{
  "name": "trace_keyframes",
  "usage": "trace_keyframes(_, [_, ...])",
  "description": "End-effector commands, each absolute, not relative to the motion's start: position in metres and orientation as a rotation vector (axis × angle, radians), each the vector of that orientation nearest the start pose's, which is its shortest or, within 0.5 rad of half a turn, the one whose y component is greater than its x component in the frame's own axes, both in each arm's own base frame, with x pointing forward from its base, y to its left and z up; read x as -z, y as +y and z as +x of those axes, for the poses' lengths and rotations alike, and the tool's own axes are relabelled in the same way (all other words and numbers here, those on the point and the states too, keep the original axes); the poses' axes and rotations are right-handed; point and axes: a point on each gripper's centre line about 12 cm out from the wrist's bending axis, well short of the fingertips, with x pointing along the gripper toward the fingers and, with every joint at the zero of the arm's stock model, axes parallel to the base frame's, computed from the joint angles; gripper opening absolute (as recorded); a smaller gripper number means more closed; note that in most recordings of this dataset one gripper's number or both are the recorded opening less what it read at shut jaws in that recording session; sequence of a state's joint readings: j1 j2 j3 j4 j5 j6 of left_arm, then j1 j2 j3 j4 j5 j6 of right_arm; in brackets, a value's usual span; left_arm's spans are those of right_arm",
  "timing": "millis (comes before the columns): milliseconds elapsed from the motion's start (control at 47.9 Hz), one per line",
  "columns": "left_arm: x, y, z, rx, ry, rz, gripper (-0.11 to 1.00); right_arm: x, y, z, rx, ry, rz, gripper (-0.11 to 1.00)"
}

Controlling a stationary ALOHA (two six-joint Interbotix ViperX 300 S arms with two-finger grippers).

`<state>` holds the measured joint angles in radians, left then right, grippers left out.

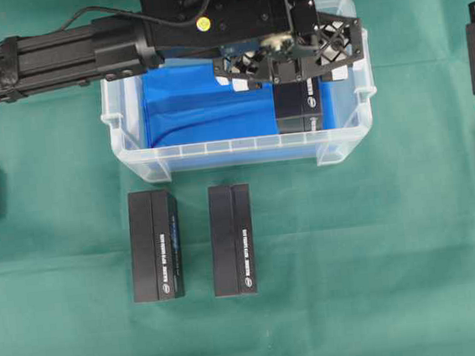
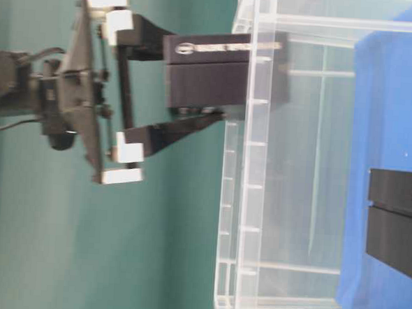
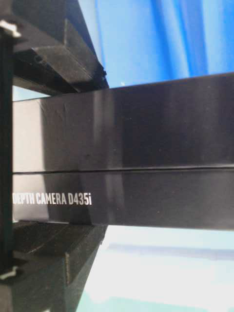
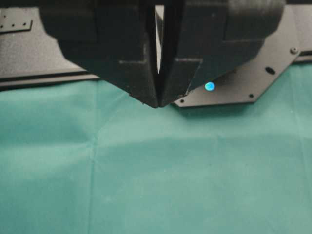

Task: Take the box out of the case with the left arm.
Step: 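Lift the right box up out of the case with the left gripper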

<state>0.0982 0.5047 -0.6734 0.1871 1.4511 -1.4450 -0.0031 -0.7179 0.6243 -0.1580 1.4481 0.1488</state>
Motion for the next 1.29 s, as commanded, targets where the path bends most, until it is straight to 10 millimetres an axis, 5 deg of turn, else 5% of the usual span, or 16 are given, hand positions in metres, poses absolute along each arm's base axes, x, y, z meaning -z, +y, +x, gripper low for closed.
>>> trace_keyframes(0, [-0.345,0.066,0.515,-1.039,0.812,-1.168,0.61,-0.309,-0.019,0.172,0.22,1.326,0.007,0.02])
trace_keyframes(480, [-0.396,0.059,0.504,-1.019,0.792,-1.181,0.61,-0.309,-0.019,0.172,0.22,1.326,0.007,0.02])
trace_keyframes(1273, [-0.397,0.062,0.499,-1.048,0.81,-1.175,0.61,-0.309,-0.019,0.172,0.22,1.326,0.007,0.02])
